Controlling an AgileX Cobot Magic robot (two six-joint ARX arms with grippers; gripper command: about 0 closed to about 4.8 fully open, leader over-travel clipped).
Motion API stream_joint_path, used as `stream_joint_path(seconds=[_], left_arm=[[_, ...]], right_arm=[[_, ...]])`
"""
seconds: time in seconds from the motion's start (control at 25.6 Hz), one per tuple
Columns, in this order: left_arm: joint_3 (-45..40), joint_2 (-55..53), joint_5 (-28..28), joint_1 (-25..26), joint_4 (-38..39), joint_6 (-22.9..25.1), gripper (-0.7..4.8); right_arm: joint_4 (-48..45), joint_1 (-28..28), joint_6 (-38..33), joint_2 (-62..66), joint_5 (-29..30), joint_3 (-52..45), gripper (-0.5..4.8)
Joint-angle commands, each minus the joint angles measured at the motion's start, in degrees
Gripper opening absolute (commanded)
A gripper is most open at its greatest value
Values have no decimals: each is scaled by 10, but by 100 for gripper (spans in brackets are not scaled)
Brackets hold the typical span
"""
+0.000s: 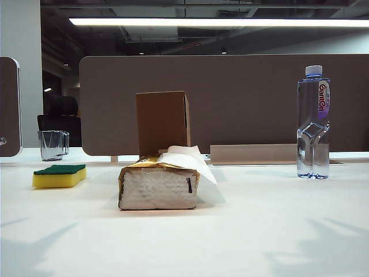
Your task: Move the sponge from left to right to wipe the table, avoiding obstacles on the table, and finally reaching the bottle of mineral water.
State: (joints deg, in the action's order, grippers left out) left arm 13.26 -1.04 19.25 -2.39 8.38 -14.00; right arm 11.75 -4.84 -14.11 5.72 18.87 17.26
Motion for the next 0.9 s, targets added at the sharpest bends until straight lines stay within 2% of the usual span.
stream_joint_path(seconds=[0.04,0.2,0.35,0.51,0.62,0.9], left_arm=[[31,-1,12,0,28,-4,330],[57,-2,12,0,46,-6,382],[81,-13,12,0,53,-39,446],[118,-57,49,0,73,-51,450],[177,-135,63,0,76,-48,450],[254,-284,72,0,74,-51,450]], right_arm=[[76,0,-24,2,43,42,93],[128,0,-28,2,59,79,96],[150,0,-41,6,64,108,118],[159,0,-72,27,87,136,118],[160,0,-101,74,156,163,119],[159,0,-101,141,205,204,220]])
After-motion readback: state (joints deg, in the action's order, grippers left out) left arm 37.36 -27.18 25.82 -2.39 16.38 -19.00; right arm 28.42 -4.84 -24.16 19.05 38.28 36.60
